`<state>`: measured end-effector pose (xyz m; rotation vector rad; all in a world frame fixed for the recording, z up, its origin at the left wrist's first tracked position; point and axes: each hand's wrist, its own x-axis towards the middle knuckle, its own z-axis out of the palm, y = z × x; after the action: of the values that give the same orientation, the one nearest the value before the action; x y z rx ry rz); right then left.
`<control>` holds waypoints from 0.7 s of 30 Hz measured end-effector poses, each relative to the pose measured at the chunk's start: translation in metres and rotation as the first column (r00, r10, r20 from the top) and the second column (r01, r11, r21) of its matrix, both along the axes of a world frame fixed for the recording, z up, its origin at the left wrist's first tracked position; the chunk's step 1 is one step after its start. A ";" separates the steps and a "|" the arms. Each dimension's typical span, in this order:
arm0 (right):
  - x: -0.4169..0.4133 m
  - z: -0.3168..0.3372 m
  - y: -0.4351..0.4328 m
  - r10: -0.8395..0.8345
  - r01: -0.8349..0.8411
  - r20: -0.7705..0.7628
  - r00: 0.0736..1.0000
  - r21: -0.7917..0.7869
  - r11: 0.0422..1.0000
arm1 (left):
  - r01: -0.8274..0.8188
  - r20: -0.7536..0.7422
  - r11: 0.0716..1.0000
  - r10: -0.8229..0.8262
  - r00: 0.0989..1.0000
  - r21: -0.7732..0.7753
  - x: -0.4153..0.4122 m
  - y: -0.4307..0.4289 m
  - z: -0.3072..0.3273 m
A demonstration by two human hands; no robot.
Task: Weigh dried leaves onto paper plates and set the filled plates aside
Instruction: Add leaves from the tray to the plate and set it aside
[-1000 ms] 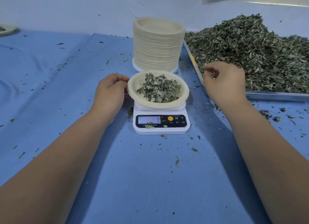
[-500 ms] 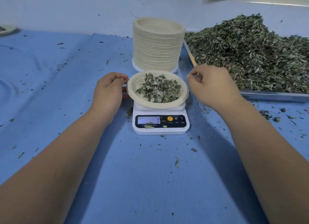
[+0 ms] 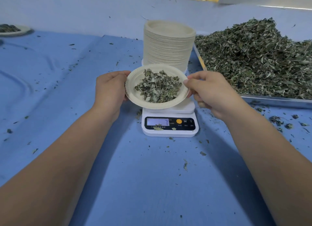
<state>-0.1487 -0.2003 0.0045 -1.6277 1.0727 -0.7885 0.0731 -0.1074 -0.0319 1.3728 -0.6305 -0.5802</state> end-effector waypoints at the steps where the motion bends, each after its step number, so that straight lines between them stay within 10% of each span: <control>1: 0.006 0.000 0.003 0.023 -0.028 0.077 0.997 0.070 0.997 | 0.003 -0.023 1.000 -0.003 1.000 -0.009 0.003 0.002 0.005; 21: 0.302 -0.006 0.062 0.144 -0.293 0.319 0.937 0.490 0.821 | -0.446 -0.363 0.894 0.407 0.838 -0.028 0.204 0.095 0.012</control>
<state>0.1538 -0.1380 -0.0017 -1.1032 0.7933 -0.4779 0.2772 -0.0123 -0.0204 1.2133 -0.0548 -0.4012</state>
